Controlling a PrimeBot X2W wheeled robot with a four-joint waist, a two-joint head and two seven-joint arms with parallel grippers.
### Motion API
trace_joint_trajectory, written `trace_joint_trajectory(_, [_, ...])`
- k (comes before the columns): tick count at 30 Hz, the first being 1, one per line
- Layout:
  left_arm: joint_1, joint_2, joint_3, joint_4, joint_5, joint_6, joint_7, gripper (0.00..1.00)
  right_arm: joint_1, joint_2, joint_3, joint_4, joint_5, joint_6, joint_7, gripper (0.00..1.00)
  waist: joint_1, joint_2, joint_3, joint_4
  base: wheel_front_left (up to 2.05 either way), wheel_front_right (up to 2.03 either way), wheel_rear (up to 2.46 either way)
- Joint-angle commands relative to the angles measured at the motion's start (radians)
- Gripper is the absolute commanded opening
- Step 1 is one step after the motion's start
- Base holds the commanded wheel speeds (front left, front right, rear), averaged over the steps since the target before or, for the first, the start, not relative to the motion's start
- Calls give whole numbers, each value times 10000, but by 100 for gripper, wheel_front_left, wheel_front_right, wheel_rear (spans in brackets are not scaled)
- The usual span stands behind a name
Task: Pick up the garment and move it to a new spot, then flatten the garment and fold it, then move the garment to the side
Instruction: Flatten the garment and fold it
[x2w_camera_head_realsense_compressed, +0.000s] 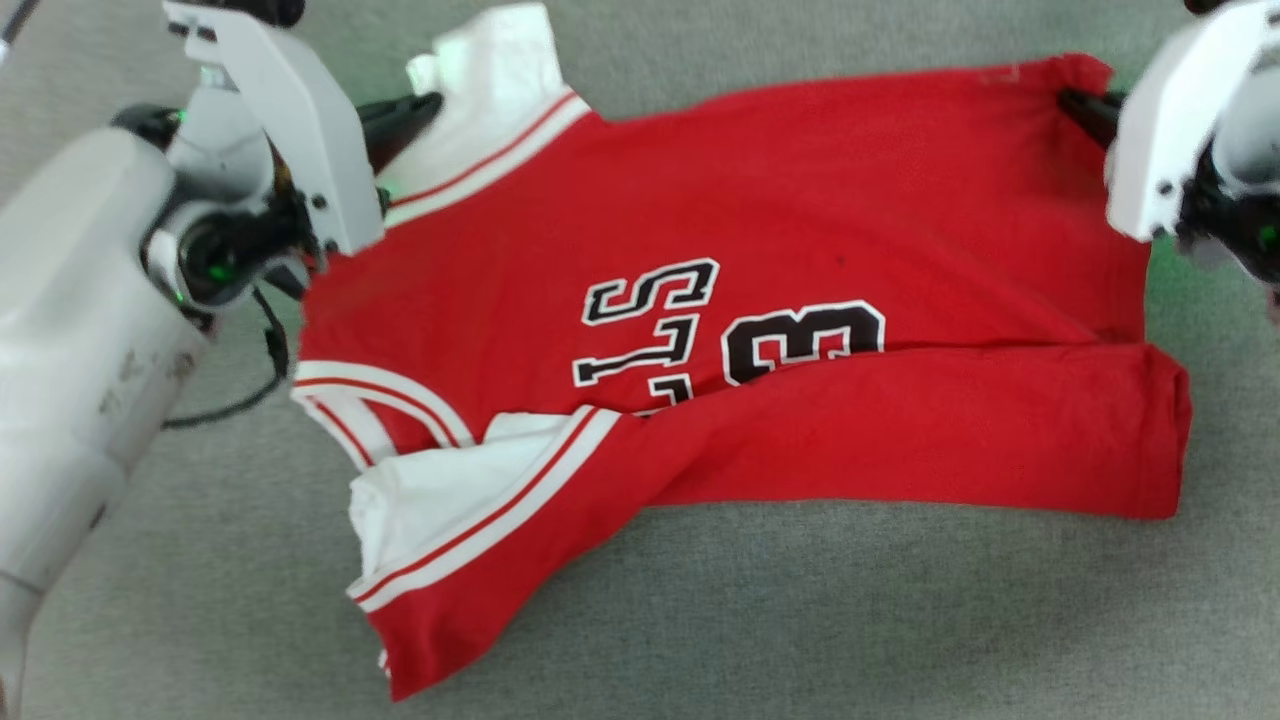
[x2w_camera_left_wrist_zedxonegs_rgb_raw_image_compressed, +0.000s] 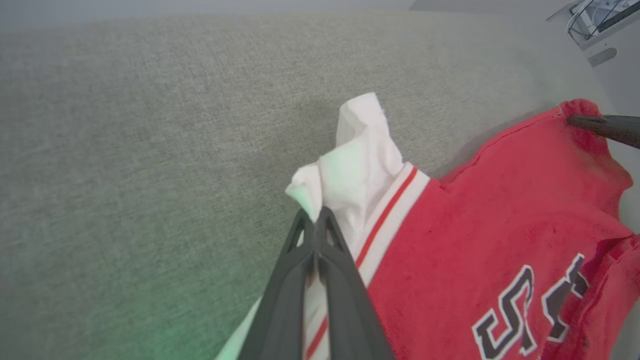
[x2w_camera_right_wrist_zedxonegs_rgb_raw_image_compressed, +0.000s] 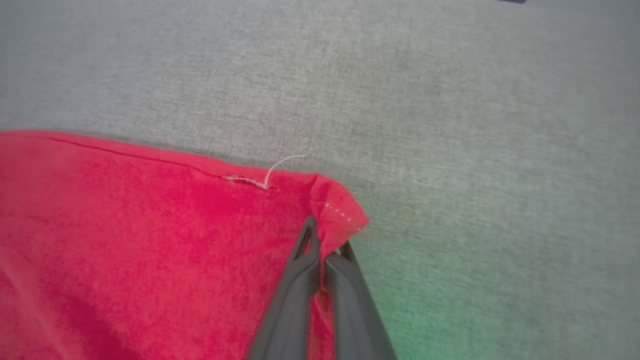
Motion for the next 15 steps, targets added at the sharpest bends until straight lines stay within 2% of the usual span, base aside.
trace_joint_trajectory(1, [259, 107, -26, -288, -167, -40, -277, 0, 288, -229, 66, -100, 56, -8, -334, 0, 0, 0, -841, 512, 0, 0, 0])
trace_joint_trajectory(7, [1298, 864, -324, -2056, -612, -38, -1221, 0, 1493, -1051, 351, -1108, 671, -8, -1393, 0, 0, 0, -1944, 944, 0, 0, 0])
trace_joint_trajectory(15, [3119, 2445, -653, -5022, -1033, -37, -2644, 0, 3609, -2425, 272, -3001, 1316, -9, -1640, 0, 0, 0, -2770, 1310, 0, 0, 0])
